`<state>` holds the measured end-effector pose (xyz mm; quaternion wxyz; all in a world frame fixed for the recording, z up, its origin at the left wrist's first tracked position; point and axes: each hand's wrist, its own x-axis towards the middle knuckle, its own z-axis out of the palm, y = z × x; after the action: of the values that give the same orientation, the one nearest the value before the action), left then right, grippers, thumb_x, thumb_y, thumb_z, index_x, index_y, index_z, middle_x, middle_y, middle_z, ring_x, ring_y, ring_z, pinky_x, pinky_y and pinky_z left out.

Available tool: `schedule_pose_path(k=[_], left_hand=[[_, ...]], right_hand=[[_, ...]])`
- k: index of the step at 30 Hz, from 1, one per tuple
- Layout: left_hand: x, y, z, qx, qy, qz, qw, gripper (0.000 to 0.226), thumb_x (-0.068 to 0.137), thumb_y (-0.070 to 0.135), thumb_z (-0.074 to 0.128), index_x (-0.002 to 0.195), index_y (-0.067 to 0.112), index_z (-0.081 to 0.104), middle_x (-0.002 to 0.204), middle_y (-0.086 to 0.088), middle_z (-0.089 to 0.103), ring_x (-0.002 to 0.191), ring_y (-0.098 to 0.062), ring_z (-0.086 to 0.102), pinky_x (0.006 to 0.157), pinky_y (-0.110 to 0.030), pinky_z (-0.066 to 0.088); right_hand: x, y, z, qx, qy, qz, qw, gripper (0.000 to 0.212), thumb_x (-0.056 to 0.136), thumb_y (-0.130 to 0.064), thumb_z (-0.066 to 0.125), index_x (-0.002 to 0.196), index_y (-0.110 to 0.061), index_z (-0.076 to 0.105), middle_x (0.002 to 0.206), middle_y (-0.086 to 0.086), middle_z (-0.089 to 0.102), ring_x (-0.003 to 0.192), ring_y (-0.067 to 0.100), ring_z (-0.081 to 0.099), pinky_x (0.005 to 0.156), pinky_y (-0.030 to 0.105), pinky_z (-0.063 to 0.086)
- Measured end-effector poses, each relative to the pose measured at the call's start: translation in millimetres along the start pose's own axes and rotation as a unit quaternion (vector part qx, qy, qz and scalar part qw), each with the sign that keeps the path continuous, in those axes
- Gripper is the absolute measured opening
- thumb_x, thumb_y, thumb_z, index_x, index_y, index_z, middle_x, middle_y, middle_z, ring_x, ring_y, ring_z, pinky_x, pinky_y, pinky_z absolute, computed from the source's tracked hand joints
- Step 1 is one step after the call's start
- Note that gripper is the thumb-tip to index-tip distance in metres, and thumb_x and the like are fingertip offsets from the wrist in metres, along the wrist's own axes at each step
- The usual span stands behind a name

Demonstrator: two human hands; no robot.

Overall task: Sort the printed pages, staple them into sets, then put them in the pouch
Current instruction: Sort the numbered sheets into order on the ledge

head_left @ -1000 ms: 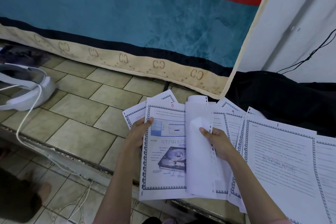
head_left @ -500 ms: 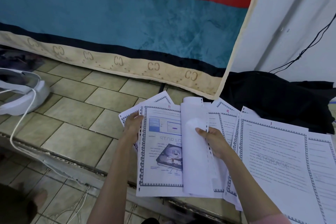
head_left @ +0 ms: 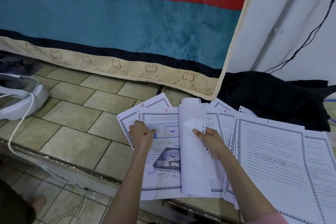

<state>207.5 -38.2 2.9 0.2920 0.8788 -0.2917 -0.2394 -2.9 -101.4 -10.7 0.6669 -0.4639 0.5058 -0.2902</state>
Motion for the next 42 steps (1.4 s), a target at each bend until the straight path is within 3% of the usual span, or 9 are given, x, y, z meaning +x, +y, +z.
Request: schedule_pose_path(k=[3,14,19,22,25,30,35,40,42], left_hand=[[5.9,-0.7,-1.2,0.000,0.003,-0.018,1.000,0.058,0.075,0.028,0.077,0.115,-0.005,0.050,0.121,-0.024,0.050,0.114,-0.041,0.047,0.095,-0.045,0.043],[2.7,3.2,-5.4,-0.060,0.041,-0.023,0.997,0.047,0.077,0.011,0.075,0.111,-0.004,0.047,0.124,-0.027,0.045,0.115,-0.040,0.046,0.092,-0.039,0.042],[-4.6,3.9,-19.1,-0.027,0.002,0.026,0.999,0.022,0.090,0.017,0.058,0.072,0.007,0.052,0.078,-0.011,0.061,0.089,-0.029,0.061,0.067,-0.027,0.038],[-20.1,24.6,-17.7,-0.014,-0.057,0.095,0.994,0.020,0.090,0.026,0.056,0.095,0.010,0.066,0.089,-0.003,0.065,0.084,-0.020,0.060,0.071,-0.021,0.043],[-56.3,54.6,2.3,-0.118,-0.170,0.165,0.964,0.025,0.092,0.031,0.055,0.106,0.014,0.066,0.096,0.006,0.065,0.087,-0.007,0.057,0.065,-0.002,0.038],[-71.1,54.1,43.3,-0.051,-0.198,0.179,0.962,0.042,0.093,0.013,0.050,0.135,0.015,0.045,0.129,-0.007,0.050,0.116,-0.020,0.049,0.090,-0.023,0.039],[-51.2,39.5,34.1,0.107,-0.128,0.083,0.982,0.102,0.069,0.065,0.066,0.147,0.020,0.018,0.156,-0.012,-0.004,0.143,-0.036,0.000,0.112,-0.054,0.012],[-23.8,21.5,11.8,0.060,-0.003,0.010,0.998,0.072,0.086,0.052,0.054,0.143,0.018,0.028,0.155,-0.016,0.007,0.141,-0.037,0.009,0.110,-0.054,0.018],[-9.0,13.7,0.5,0.032,0.019,-0.051,0.998,0.065,0.090,0.036,0.056,0.141,0.009,0.025,0.148,-0.020,0.025,0.136,-0.038,0.023,0.106,-0.052,0.027]], right_hand=[[0.3,0.9,-0.6,-0.003,0.005,0.001,1.000,0.020,0.088,-0.014,0.064,0.106,-0.007,0.067,0.100,0.006,0.072,0.080,0.015,0.070,0.072,0.029,0.058],[-4.4,-2.4,-0.1,0.006,0.005,0.018,1.000,0.024,0.089,-0.010,0.062,0.109,0.001,0.064,0.093,0.008,0.070,0.061,0.006,0.068,0.049,0.017,0.050],[0.7,0.6,-3.0,0.004,-0.002,0.007,1.000,0.027,0.089,-0.011,0.062,0.112,0.003,0.063,0.091,0.005,0.071,0.071,0.011,0.069,0.054,0.019,0.053],[0.8,-1.4,-2.4,-0.002,-0.014,0.004,1.000,0.015,0.091,-0.009,0.059,0.101,0.001,0.064,0.062,-0.006,0.068,0.048,-0.001,0.061,0.043,0.012,0.045],[6.5,2.8,-5.8,-0.006,-0.026,-0.008,1.000,0.010,0.091,-0.007,0.058,0.095,-0.004,0.067,0.080,0.007,0.071,0.056,0.005,0.067,0.049,0.017,0.050],[5.3,1.4,-7.2,-0.002,-0.025,0.022,0.999,0.022,0.093,-0.006,0.048,0.080,-0.005,0.067,0.065,0.008,0.068,0.050,0.012,0.063,0.047,0.022,0.051],[6.0,-4.2,-6.8,0.061,-0.058,0.056,0.995,0.053,0.096,-0.049,0.038,0.103,-0.007,0.069,0.091,0.011,0.074,0.080,0.023,0.072,0.061,0.028,0.057],[8.7,4.5,-8.5,-0.032,0.008,0.020,0.999,0.068,0.057,-0.057,0.080,0.103,-0.009,0.069,0.101,0.004,0.073,0.098,0.026,0.067,0.096,0.046,0.049],[7.7,2.7,-7.4,-0.019,-0.001,0.029,0.999,0.053,0.069,-0.046,0.077,0.104,-0.008,0.068,0.105,0.006,0.072,0.101,0.027,0.066,0.099,0.048,0.047]])
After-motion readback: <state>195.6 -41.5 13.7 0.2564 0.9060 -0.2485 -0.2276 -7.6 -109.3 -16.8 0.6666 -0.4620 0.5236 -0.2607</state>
